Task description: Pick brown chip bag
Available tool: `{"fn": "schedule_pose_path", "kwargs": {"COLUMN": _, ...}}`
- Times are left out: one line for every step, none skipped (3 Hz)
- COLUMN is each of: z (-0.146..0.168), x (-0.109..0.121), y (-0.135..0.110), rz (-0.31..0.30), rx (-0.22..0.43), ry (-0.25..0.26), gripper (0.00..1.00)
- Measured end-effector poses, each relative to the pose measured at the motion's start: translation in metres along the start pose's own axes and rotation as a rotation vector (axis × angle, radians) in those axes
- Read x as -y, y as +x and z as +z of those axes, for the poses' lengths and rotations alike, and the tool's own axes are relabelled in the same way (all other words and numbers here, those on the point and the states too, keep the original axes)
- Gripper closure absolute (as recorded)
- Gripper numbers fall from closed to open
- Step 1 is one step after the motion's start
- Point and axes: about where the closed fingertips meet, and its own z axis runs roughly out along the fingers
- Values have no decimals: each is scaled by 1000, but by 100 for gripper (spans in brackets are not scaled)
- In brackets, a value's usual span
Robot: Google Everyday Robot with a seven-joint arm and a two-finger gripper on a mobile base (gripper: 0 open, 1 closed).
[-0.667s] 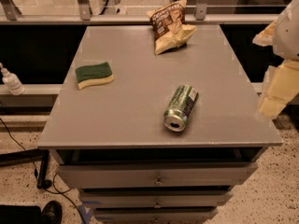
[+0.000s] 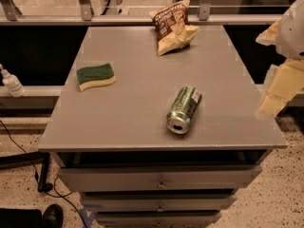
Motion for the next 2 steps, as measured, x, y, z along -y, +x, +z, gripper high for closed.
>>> {"fn": "schedule_pose_path", "kwargs": {"z": 22, "x": 27, "y": -4, "rz": 33, "rx": 64, "ry": 30, "gripper": 0}}
{"fn": "schedule_pose_path", "kwargs": {"z": 46, "x": 57, "y": -12, "rz": 61, "rx": 131, "ry": 62, "gripper": 0}}
